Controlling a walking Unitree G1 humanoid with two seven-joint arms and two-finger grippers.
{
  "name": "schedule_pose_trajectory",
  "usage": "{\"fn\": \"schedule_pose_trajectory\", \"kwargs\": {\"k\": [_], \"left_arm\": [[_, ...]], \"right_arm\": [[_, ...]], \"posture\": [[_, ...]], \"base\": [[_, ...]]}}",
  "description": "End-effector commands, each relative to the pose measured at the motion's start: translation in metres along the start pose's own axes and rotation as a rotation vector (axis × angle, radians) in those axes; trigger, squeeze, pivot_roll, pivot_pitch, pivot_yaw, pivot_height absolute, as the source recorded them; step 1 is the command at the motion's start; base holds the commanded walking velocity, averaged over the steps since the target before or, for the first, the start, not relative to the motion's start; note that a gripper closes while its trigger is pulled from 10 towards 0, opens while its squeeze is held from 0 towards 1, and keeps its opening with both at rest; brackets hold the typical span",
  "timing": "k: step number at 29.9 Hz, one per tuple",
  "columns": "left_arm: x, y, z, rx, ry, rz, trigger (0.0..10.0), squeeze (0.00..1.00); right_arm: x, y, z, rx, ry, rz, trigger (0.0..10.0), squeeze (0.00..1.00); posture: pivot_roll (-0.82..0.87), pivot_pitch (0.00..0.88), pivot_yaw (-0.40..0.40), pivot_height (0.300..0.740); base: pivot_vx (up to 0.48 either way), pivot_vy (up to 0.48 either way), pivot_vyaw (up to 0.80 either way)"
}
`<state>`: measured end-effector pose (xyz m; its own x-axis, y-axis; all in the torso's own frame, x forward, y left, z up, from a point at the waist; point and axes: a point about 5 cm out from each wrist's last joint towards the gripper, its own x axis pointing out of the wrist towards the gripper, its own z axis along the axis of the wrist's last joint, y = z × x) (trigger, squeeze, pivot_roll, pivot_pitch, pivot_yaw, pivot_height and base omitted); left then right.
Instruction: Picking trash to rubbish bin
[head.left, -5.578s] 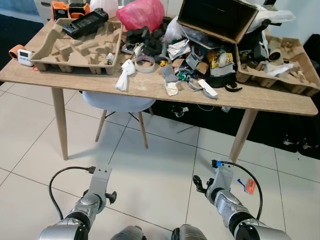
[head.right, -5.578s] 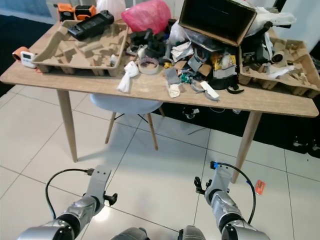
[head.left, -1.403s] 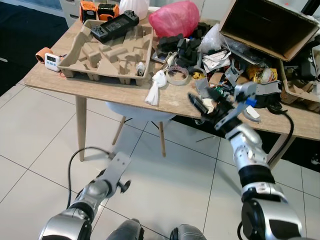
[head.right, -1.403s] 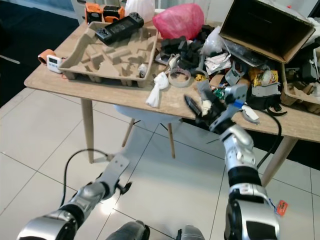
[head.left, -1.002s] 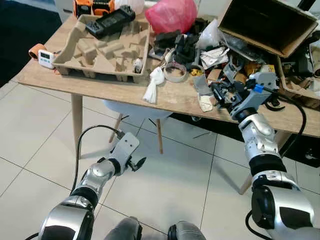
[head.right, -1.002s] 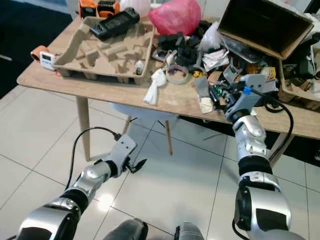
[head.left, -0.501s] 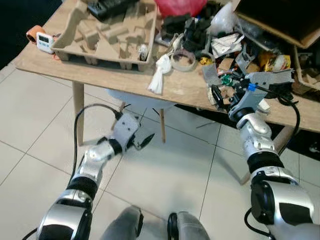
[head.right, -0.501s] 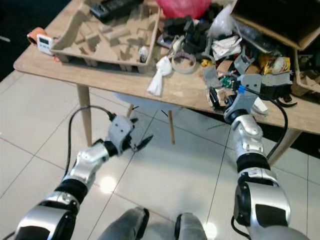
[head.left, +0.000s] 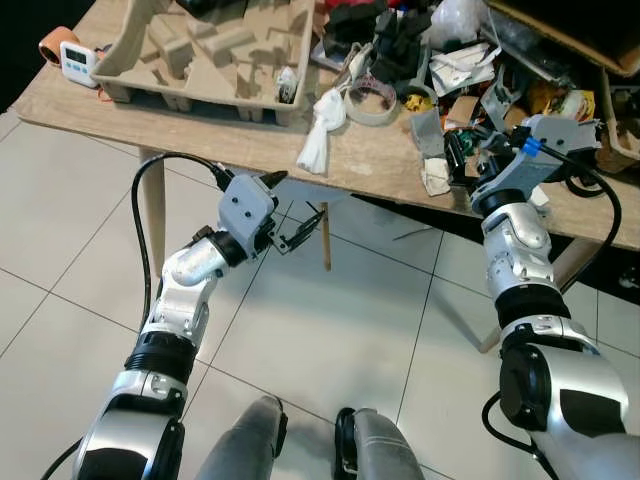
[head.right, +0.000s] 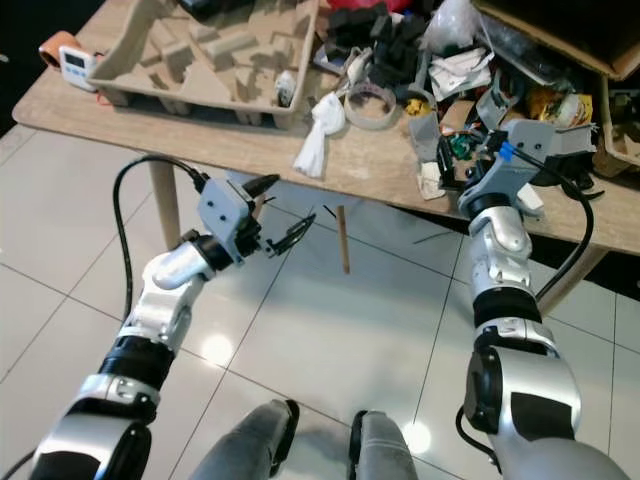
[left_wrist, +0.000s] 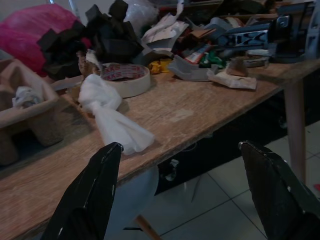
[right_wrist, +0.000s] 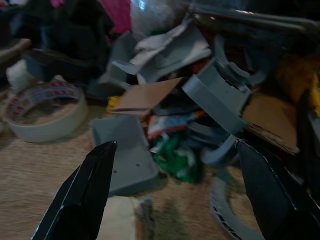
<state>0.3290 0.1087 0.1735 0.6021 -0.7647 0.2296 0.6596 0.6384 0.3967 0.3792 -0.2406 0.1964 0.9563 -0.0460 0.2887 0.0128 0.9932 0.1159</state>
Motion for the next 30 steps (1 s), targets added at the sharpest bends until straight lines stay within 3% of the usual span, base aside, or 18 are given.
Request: {"fn": "schedule_pose_trajectory", "kwargs": {"k": [1, 7, 13, 17, 24, 30], "left_arm": [[-0.002, -0.008, -0.002, -0.022, 0.017, -0.03, 10.0, 0.0], [-0.002, -0.011, 0.003, -0.027, 0.015, -0.043, 10.0, 0.0], [0.001, -0.018, 0.008, -0.042, 0.008, -0.063, 10.0, 0.0], [0.003, -0.02, 0.01, -0.046, 0.007, -0.067, 10.0, 0.0], [0.01, -0.022, 0.009, -0.049, 0.008, -0.078, 10.0, 0.0], [0.018, -0.023, 0.012, -0.046, -0.007, -0.079, 10.0, 0.0]], "right_arm": [[-0.001, -0.006, -0.001, -0.003, 0.003, -0.034, 10.0, 0.0], [0.0, -0.004, -0.003, -0.009, 0.032, -0.021, 10.0, 0.0], [-0.004, -0.014, -0.011, -0.183, 0.122, -0.066, 10.0, 0.0], [-0.003, -0.017, -0.008, -0.236, 0.146, -0.048, 10.0, 0.0], [0.003, -0.015, 0.017, -0.18, 0.039, 0.068, 10.0, 0.0], [0.004, -0.031, 0.035, -0.241, 0.017, 0.04, 10.0, 0.0]], "posture": [[0.2, 0.339, -0.062, 0.74], [0.2, 0.341, -0.062, 0.74], [0.19, 0.347, -0.065, 0.74], [0.19, 0.342, -0.066, 0.74], [0.17, 0.307, -0.069, 0.74], [0.16, 0.27, -0.077, 0.74]], "base": [[0.0, 0.0, 0.0], [0.0, 0.0, 0.0], [0.0, 0.0, 0.0], [0.0, 0.0, 0.0], [0.0, 0.0, 0.0], [0.0, 0.0, 0.0]]}}
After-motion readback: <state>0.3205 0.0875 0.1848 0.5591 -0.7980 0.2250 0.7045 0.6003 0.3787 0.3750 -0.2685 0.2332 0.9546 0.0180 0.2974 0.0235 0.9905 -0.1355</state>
